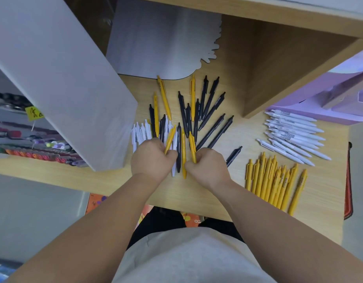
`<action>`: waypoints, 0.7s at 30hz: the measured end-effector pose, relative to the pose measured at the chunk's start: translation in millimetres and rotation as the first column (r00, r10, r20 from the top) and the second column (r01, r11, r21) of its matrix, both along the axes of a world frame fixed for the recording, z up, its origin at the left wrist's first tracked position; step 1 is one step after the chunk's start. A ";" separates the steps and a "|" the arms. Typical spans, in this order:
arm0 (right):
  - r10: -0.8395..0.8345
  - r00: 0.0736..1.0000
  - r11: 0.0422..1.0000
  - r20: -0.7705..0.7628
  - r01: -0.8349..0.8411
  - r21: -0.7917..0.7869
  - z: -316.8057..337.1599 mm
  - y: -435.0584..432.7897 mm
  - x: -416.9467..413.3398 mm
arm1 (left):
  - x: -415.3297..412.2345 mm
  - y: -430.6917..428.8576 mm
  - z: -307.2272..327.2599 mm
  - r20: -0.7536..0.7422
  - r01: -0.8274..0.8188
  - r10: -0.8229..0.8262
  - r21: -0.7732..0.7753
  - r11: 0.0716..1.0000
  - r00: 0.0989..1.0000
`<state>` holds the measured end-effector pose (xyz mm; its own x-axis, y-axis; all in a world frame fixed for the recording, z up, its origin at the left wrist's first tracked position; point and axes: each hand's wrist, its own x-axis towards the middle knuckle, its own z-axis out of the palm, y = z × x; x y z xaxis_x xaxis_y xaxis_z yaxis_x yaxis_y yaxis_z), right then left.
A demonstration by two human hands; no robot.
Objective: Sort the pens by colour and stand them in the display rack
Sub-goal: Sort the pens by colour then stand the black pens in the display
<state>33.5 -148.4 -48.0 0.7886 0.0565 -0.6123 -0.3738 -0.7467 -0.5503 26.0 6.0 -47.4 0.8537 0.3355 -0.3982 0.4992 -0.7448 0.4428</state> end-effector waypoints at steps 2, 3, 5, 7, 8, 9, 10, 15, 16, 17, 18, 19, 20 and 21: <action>0.018 1.000 1.000 0.017 -0.018 0.011 -5.1 5.8 0.4 | -1.3 7.4 4.3 0.043 -0.070 0.074 -0.088 0.994 0.996; 0.025 0.999 1.000 0.029 -0.026 0.012 -8.4 8.3 1.0 | -1.4 11.6 5.8 0.063 -0.096 0.105 -0.124 0.988 0.992; 0.056 0.997 0.998 0.048 -0.055 -0.015 -14.8 13.0 2.8 | 0.8 19.3 5.6 0.106 -0.144 0.160 -0.151 0.978 0.981; 0.096 0.994 0.993 0.046 -0.093 -0.067 -19.2 17.6 4.9 | 6.9 25.0 1.8 0.116 -0.198 0.219 -0.167 0.966 0.969; 0.108 0.993 0.991 0.046 -0.103 -0.085 -20.3 19.6 6.1 | 11.7 26.5 -0.3 0.104 -0.224 0.245 -0.182 0.958 0.964; 0.112 0.993 0.990 0.044 -0.108 -0.093 -20.9 20.9 7.0 | 17.3 27.4 -2.5 0.088 -0.237 0.257 -0.187 0.953 0.962; 0.113 0.993 0.990 0.042 -0.108 -0.094 -21.3 21.6 7.9 | 23.5 27.6 -4.4 0.071 -0.239 0.254 -0.174 0.955 0.965; 0.103 0.994 0.991 0.026 -0.101 -0.092 -22.1 17.4 8.2 | 51.9 27.2 -11.3 0.029 -0.207 0.211 -0.086 0.974 0.977; 0.097 0.995 0.991 0.024 -0.094 -0.092 -22.2 16.9 7.6 | 55.8 27.3 -12.4 0.021 -0.199 0.201 -0.069 0.978 0.979; 0.091 0.996 0.992 0.024 -0.089 -0.092 -22.5 16.7 7.1 | 59.0 27.5 -12.8 0.010 -0.190 0.191 -0.060 0.980 0.982; 0.089 0.996 0.992 0.026 -0.086 -0.096 -22.2 17.2 6.8 | 61.5 27.6 -12.2 -0.001 -0.177 0.177 -0.052 0.983 0.984; 0.089 0.996 0.991 0.029 -0.086 -0.102 -21.5 17.8 6.7 | 63.4 27.4 -10.9 -0.014 -0.158 0.157 -0.040 0.987 0.987; 0.093 0.995 0.990 0.033 -0.089 -0.109 -20.5 18.5 6.8 | 65.0 27.0 -8.4 -0.034 -0.136 0.135 -0.030 0.990 0.990; 0.098 0.995 0.989 0.034 -0.094 -0.116 -19.6 19.0 7.2 | 66.4 26.9 -5.9 -0.051 -0.117 0.116 -0.028 0.993 0.992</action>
<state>40.6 -129.4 -67.6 0.8067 0.0651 -0.5874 -0.2768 -0.8366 -0.4728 92.4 32.9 -53.3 0.7885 0.4183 -0.4508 0.6037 -0.6667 0.4372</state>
